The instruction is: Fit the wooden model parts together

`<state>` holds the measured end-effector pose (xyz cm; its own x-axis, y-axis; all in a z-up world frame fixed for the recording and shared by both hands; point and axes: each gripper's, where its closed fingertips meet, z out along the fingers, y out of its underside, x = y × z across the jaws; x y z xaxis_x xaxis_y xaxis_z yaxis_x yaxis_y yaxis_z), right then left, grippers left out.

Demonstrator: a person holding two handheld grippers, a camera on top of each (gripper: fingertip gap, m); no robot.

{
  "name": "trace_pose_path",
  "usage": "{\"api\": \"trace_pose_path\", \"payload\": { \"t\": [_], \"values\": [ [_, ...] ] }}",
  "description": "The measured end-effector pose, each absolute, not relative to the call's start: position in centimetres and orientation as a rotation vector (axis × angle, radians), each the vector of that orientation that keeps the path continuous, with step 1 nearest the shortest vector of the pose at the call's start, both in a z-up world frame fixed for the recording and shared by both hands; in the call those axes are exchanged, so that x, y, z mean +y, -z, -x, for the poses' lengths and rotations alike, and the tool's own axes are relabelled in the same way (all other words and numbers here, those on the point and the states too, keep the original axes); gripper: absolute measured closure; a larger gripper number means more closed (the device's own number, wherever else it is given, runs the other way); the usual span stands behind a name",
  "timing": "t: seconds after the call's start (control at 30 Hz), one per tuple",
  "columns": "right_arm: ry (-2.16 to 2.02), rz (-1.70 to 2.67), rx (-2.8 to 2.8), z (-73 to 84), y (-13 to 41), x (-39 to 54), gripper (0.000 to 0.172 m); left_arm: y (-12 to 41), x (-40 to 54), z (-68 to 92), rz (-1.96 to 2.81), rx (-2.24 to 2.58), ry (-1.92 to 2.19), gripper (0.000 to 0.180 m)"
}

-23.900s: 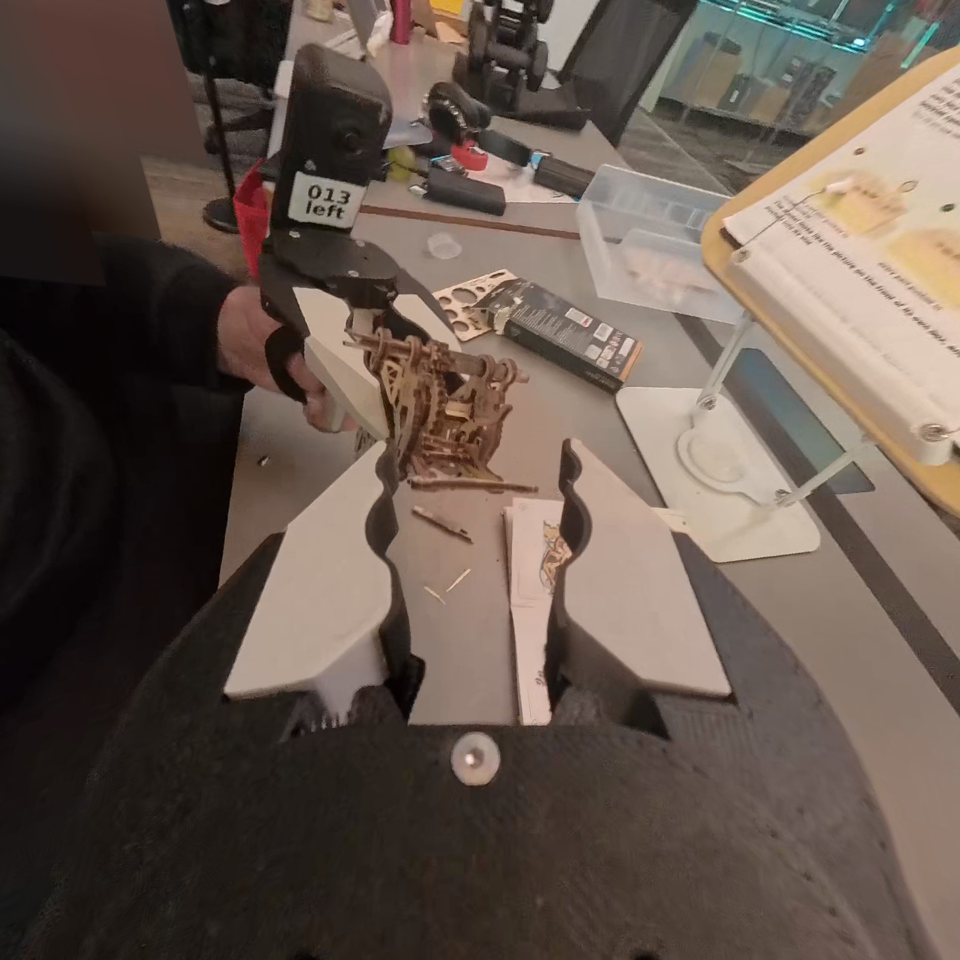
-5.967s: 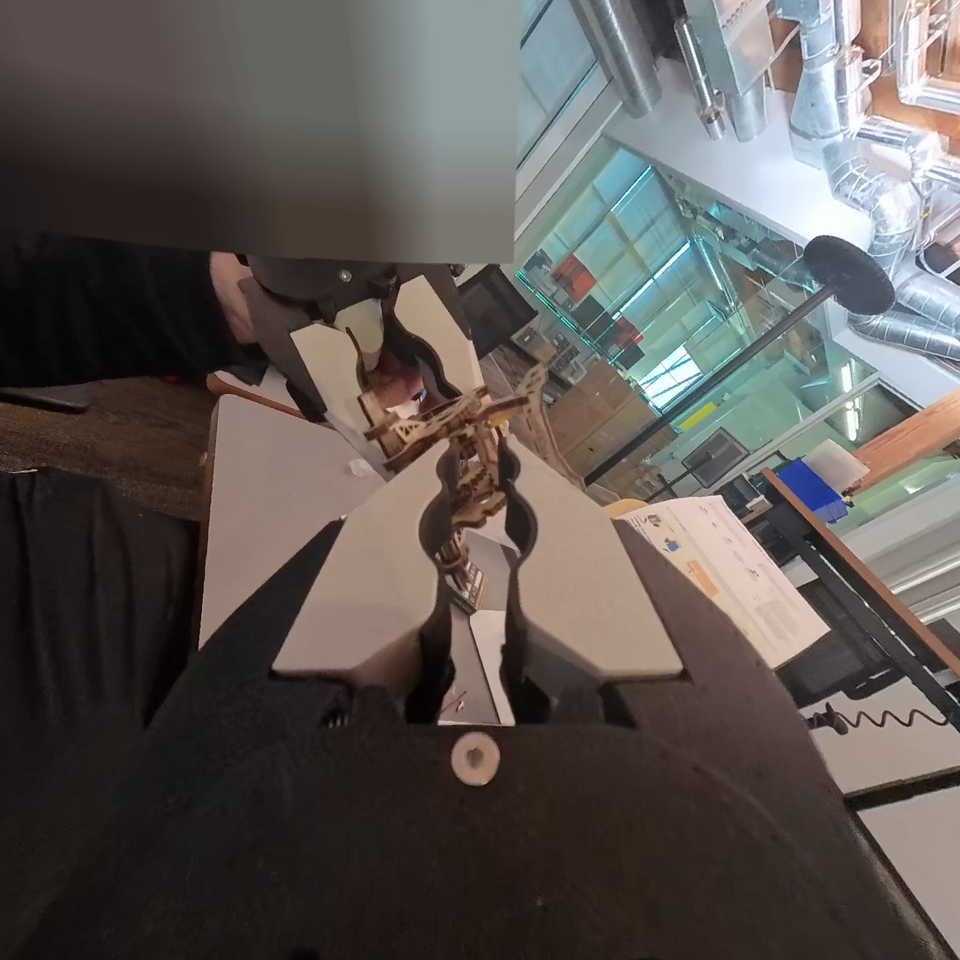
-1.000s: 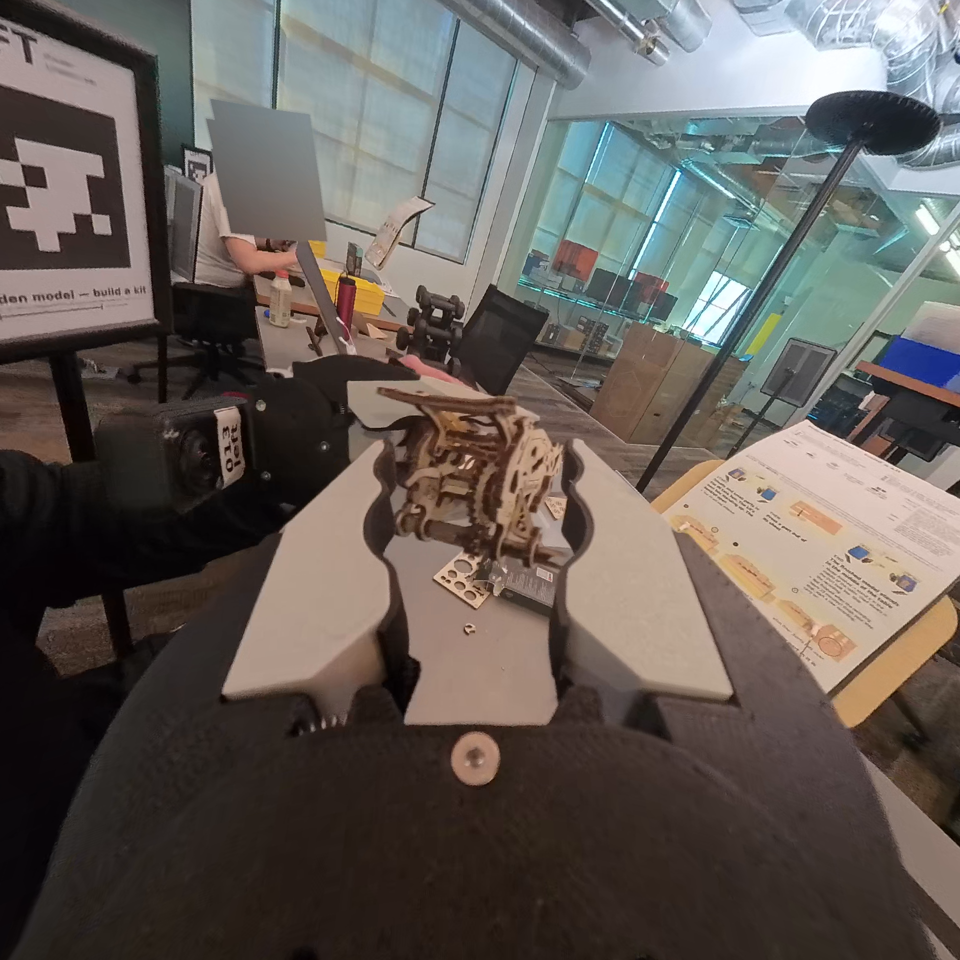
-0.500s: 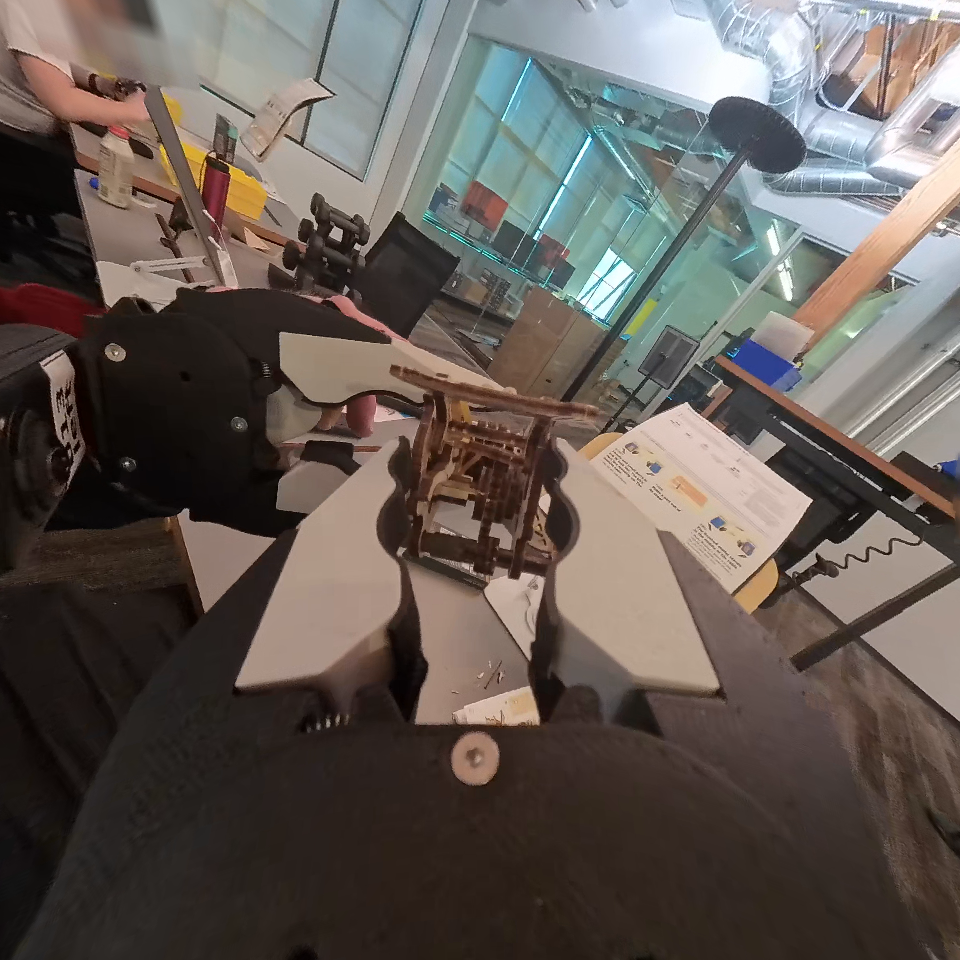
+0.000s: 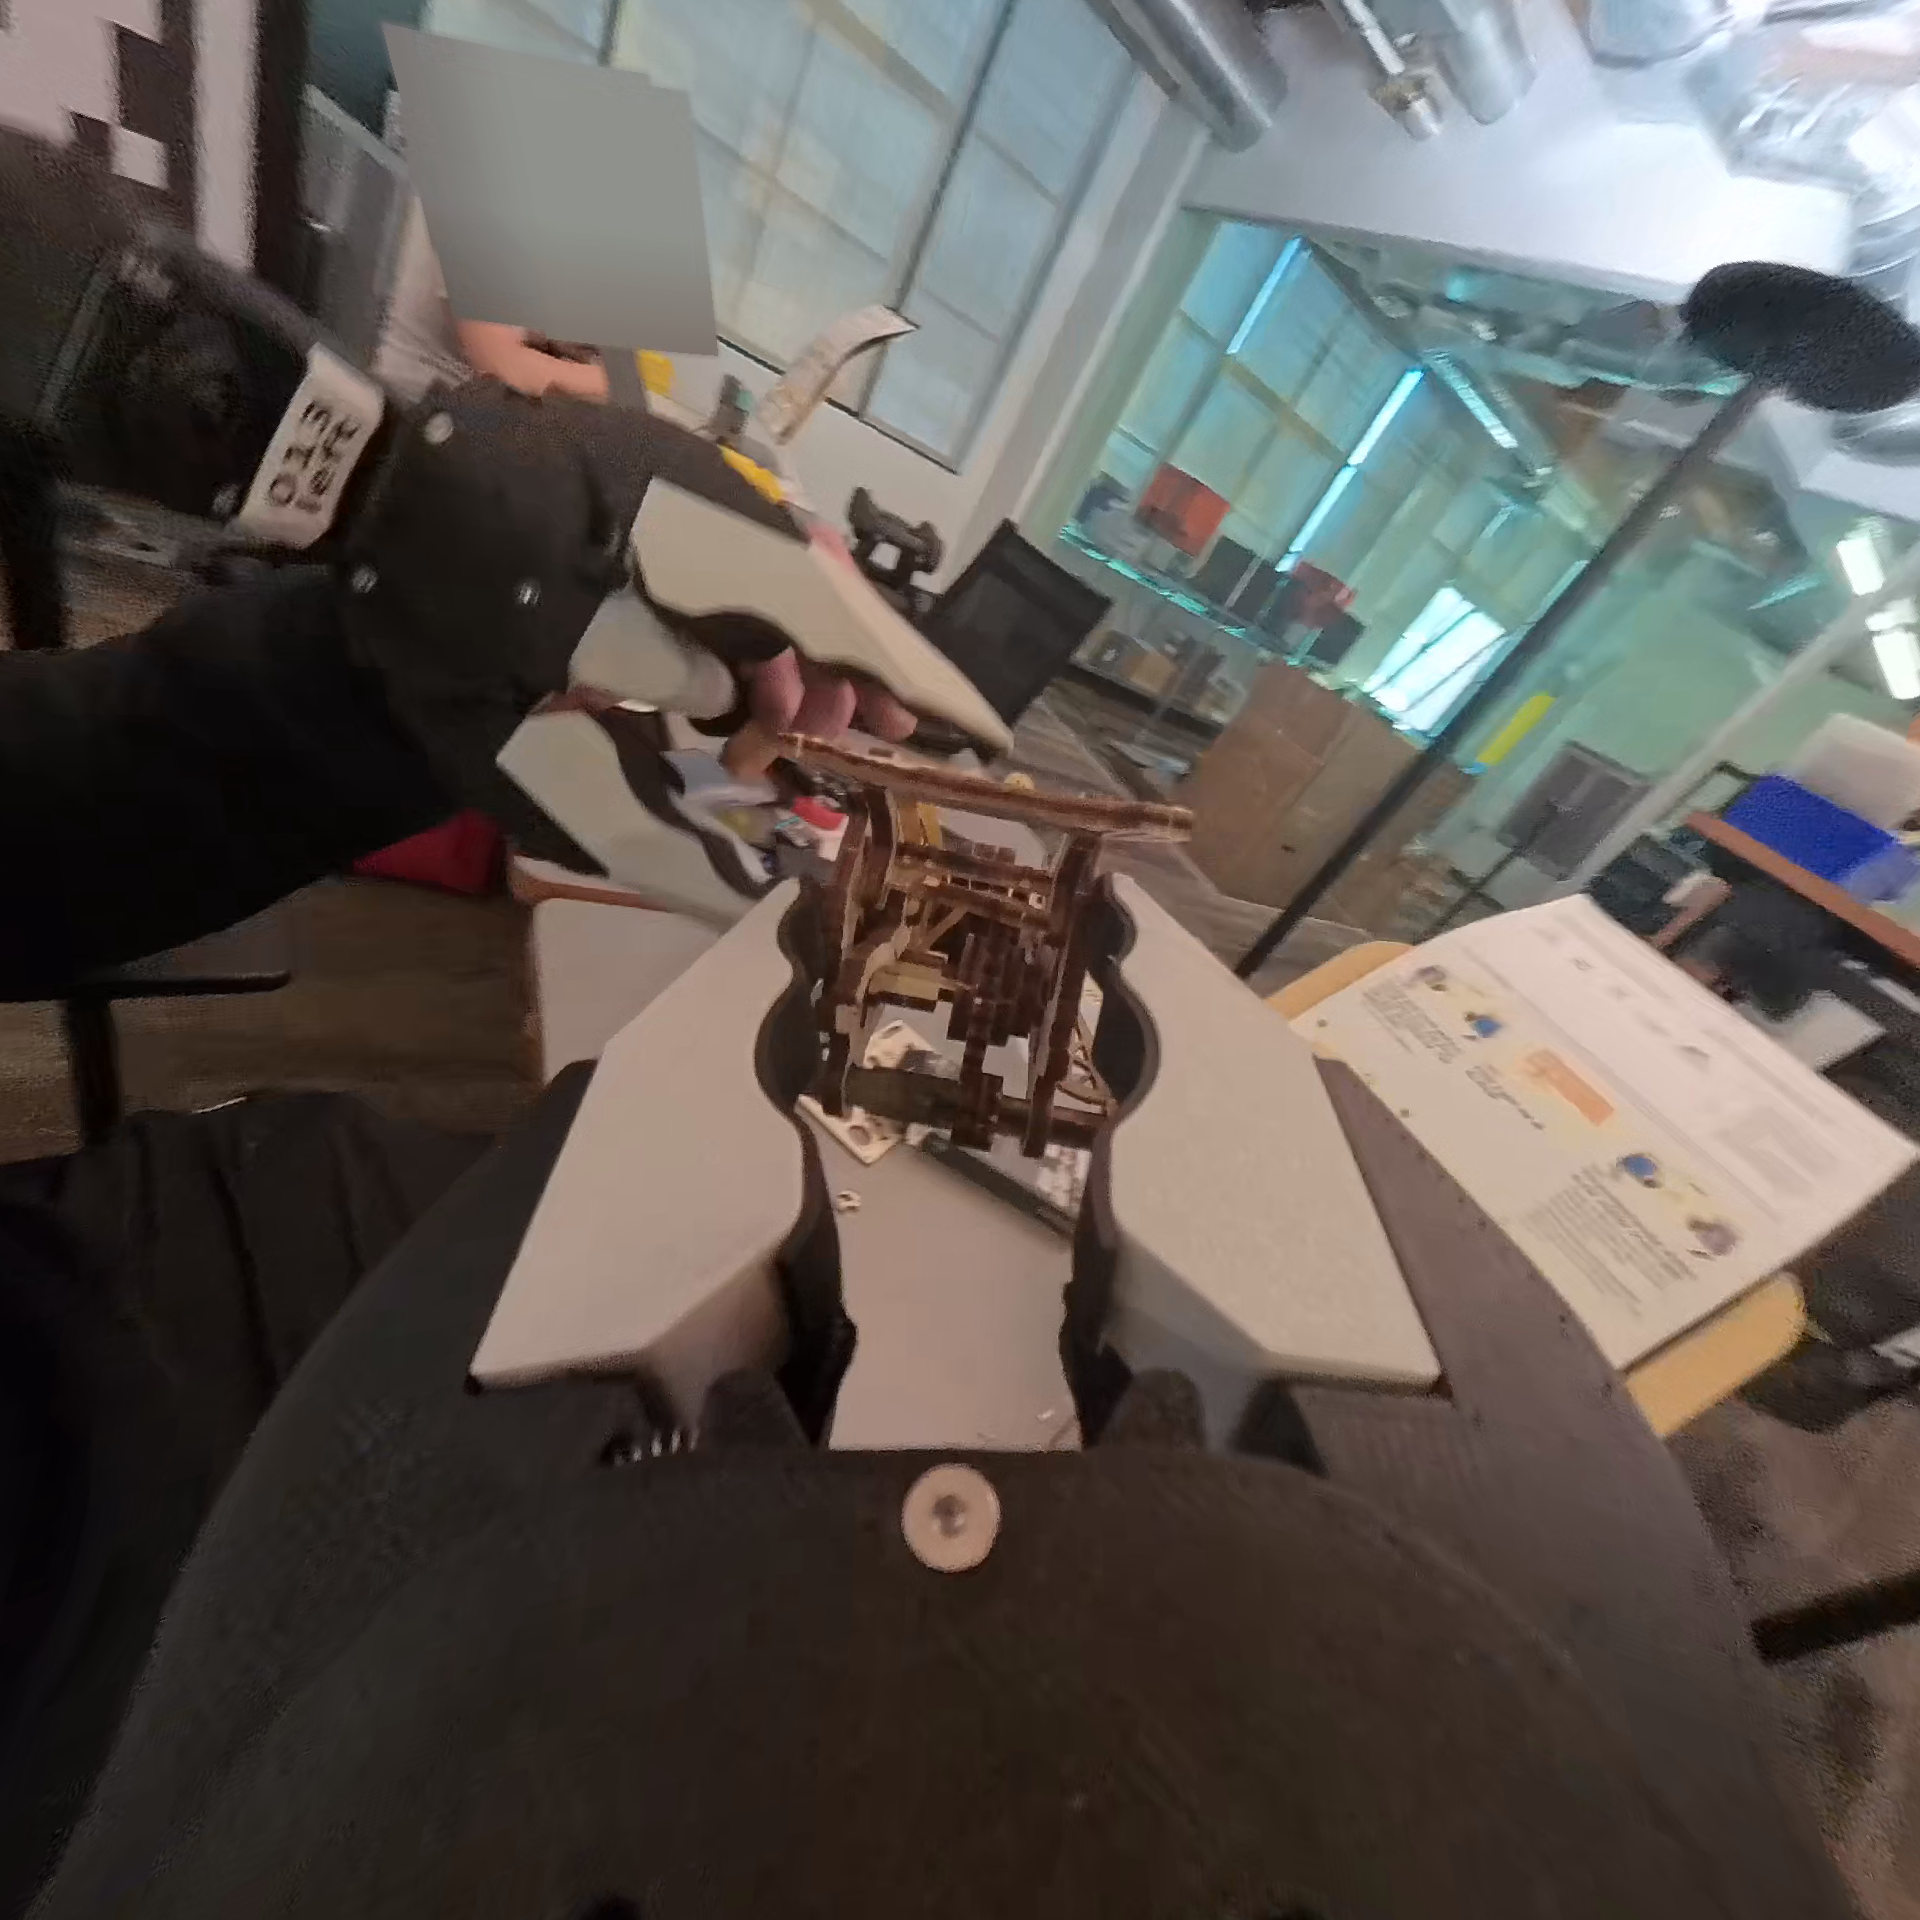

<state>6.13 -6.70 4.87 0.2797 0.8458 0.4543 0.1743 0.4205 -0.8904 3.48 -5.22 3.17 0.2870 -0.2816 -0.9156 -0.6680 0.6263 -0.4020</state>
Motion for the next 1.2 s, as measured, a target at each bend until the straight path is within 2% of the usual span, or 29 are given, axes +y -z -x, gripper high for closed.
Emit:
{"api": "trace_pose_path", "payload": {
  "t": [0.13,0.27,0.43,0.5,0.73,0.83,1.0,1.2],
  "values": [
    [-0.663,1.008,-1.345,-5.8,-3.8,-7.9,0.122,-4.7,-7.7,-4.5,0.904,1.264,-0.013,0.111],
    [-0.634,0.917,-1.473,-5.1,-2.1,-9.0,0.123,-3.1,-8.1,-5.9,0.903,1.34,0.017,0.111],
    [-0.6,0.727,-1.573,-5.3,-1.2,-11.0,0.122,-0.8,-9.1,-7.2,0.906,1.464,0.094,0.123],
    [-0.579,0.731,-1.597,-5.3,-0.8,-11.0,0.122,-0.3,-9.2,-7.5,0.885,1.491,0.063,0.128],
    [-0.527,0.725,-1.596,-5.9,-0.9,-10.7,0.123,-0.5,-8.3,-8.0,0.848,1.459,-0.093,0.131],
    [-0.492,0.767,-1.563,-6.2,-1.2,-9.9,0.108,-0.7,-7.3,-7.9,0.882,1.428,-0.222,0.131],
    [-0.466,0.832,-1.502,-7.2,-2.2,-8.7,0.103,-1.6,-6.0,-7.1,0.92,1.351,-0.397,0.131],
    [-0.598,0.933,-1.445,-7.5,-3.5,-9.0,0.111,-2.6,-4.8,-5.9,0.892,1.28,-0.658,0.132]
  ]
}}
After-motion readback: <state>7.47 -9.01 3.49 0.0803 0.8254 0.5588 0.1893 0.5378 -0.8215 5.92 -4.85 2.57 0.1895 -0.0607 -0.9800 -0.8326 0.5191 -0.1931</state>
